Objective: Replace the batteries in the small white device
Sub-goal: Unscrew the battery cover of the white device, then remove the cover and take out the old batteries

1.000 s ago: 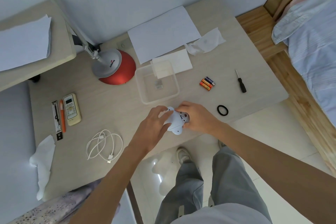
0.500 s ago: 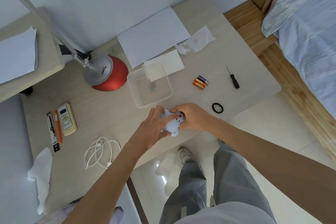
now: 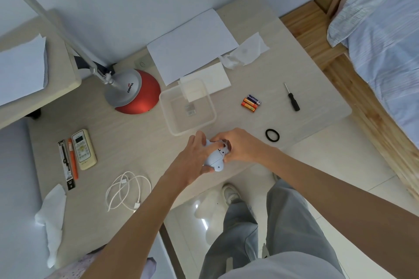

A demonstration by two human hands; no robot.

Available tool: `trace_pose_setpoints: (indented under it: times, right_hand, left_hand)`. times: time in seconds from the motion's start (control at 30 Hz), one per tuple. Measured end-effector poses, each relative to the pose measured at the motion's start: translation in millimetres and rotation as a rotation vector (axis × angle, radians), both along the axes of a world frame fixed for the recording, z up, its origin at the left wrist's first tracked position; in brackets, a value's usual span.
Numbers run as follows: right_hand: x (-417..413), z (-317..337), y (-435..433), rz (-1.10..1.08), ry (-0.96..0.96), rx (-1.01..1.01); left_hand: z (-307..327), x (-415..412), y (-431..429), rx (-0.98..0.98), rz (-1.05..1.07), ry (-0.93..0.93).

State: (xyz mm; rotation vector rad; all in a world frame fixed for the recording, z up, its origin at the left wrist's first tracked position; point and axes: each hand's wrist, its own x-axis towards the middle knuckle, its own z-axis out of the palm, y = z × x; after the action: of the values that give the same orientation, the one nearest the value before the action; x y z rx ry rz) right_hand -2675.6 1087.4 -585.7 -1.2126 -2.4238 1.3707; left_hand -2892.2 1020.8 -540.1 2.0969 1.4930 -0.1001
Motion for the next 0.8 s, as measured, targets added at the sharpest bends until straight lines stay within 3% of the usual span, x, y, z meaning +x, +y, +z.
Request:
trace_pose_setpoints:
  times: [0.6, 0.8]
  right_hand:
    - [0, 9, -3, -0.031, -0.059, 0.046]
    - [1, 11, -4, -0.038, -0.096, 0.047]
  left_hand:
    - [-9, -1, -36, 0.172, 0.131, -0.131]
    - [1, -2, -57, 0.231, 0.269, -0.191]
